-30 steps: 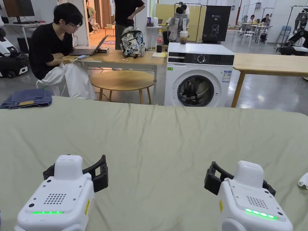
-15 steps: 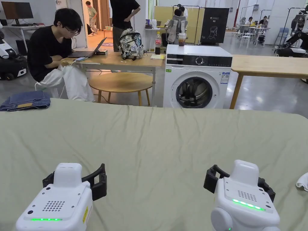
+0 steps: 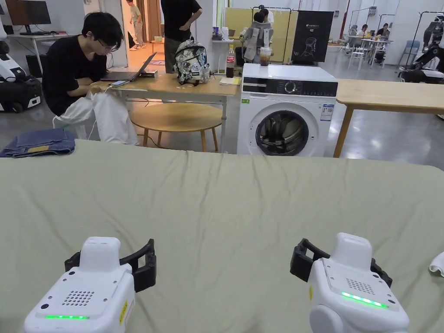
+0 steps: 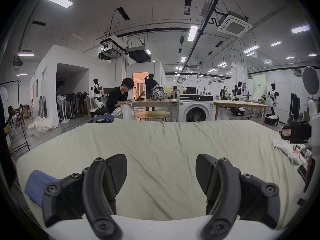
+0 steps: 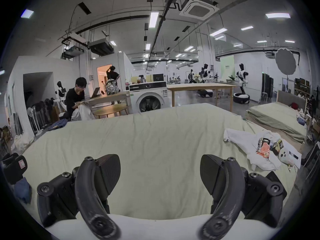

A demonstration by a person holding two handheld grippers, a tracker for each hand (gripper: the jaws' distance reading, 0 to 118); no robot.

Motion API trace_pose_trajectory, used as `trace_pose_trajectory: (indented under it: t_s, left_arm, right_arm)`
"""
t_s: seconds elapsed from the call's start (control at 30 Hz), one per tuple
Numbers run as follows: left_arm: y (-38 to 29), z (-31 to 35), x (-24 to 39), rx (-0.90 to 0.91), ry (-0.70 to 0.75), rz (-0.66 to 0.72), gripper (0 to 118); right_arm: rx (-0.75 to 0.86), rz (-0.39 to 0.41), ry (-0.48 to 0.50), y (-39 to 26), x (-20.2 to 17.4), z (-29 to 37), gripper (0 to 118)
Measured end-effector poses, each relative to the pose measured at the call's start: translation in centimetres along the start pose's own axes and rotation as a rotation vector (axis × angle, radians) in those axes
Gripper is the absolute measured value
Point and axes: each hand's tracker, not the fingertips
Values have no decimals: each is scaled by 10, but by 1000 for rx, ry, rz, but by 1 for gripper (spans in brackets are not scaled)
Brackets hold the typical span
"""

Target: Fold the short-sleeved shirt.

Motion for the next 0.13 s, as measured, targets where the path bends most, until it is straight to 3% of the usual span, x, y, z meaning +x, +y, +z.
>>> trace_pose_trajectory:
  t_s: [0.13]
  left_arm:
    - [-1, 0, -2, -5, -4, 7, 83]
  right_arm:
    - [9, -11, -1, 2, 2, 1, 97]
